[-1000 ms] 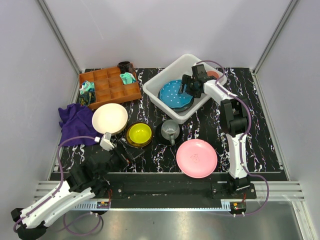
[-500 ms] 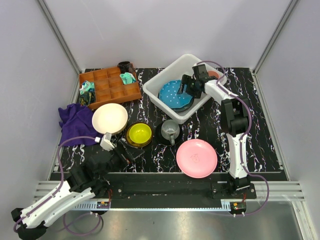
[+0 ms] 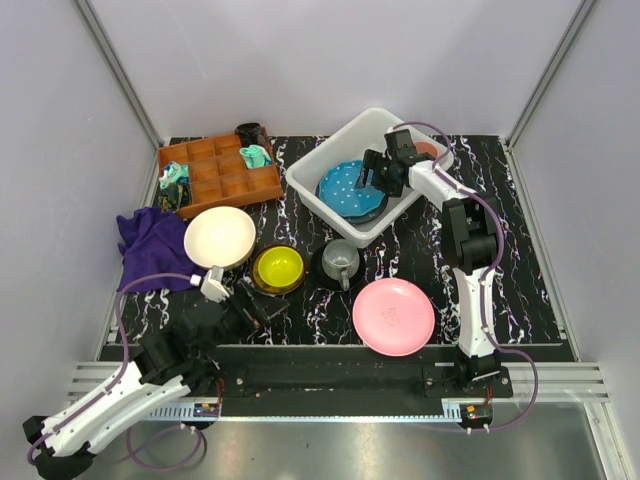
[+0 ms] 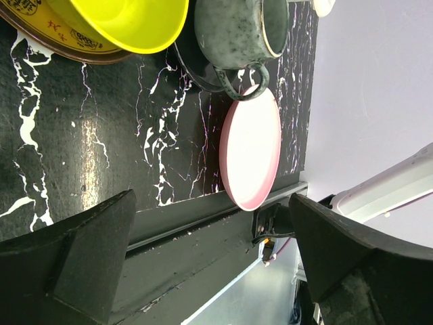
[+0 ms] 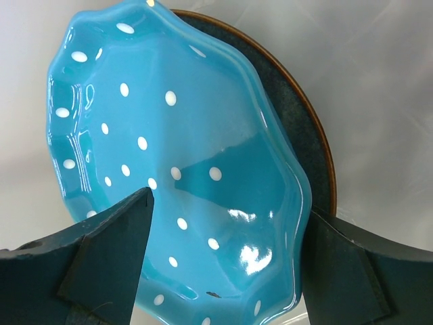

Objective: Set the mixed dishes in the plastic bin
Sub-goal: Place the plate in the plastic bin.

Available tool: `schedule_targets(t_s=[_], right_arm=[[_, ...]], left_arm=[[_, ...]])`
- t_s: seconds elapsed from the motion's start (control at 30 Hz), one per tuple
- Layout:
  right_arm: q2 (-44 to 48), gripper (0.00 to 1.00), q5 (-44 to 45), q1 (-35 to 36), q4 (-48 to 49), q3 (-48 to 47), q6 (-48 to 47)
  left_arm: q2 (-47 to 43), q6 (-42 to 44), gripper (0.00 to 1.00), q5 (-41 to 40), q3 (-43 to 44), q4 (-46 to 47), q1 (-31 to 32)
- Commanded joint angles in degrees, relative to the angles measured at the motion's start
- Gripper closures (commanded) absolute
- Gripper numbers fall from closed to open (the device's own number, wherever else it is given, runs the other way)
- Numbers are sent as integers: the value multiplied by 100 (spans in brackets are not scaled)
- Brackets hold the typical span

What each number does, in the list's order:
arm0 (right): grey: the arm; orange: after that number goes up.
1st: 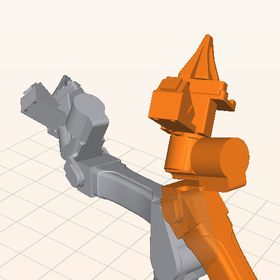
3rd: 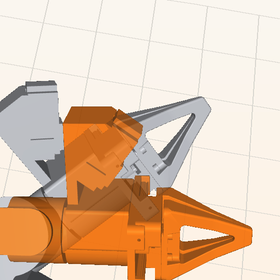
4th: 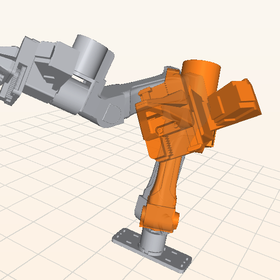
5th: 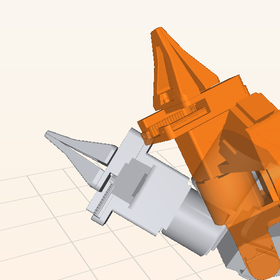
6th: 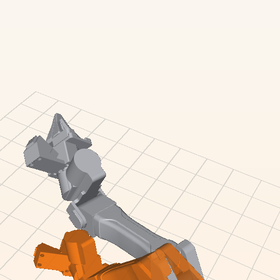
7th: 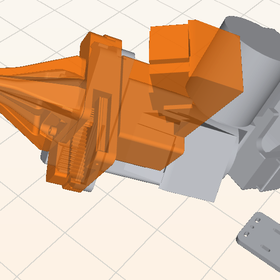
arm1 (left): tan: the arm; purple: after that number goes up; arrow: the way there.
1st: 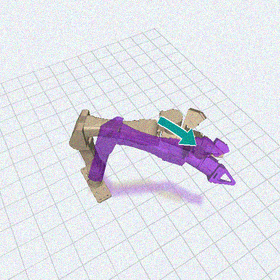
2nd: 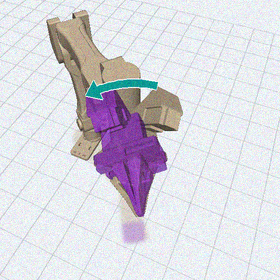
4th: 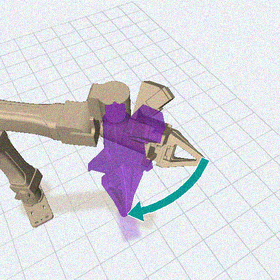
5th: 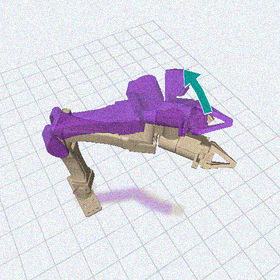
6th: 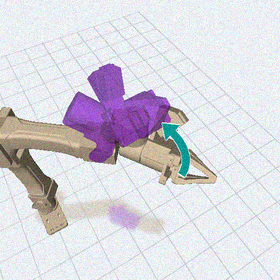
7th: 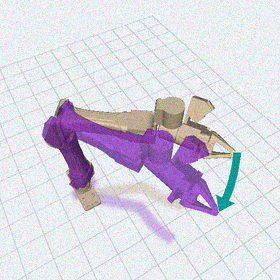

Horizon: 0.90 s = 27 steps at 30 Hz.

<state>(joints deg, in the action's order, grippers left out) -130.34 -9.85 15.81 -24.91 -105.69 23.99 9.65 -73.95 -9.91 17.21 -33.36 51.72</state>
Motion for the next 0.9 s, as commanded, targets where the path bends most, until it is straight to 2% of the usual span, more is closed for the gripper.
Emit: schedule_targets(t_s=[0.0,0.87], right_arm=[[413,12,352,-8,-93,66,-114],[361,11,326,97,-366,-154,-333]], left_arm=[[-95,-31,1,-55,10,164,22],[-104,-40,1,-37,-25,164,22]])
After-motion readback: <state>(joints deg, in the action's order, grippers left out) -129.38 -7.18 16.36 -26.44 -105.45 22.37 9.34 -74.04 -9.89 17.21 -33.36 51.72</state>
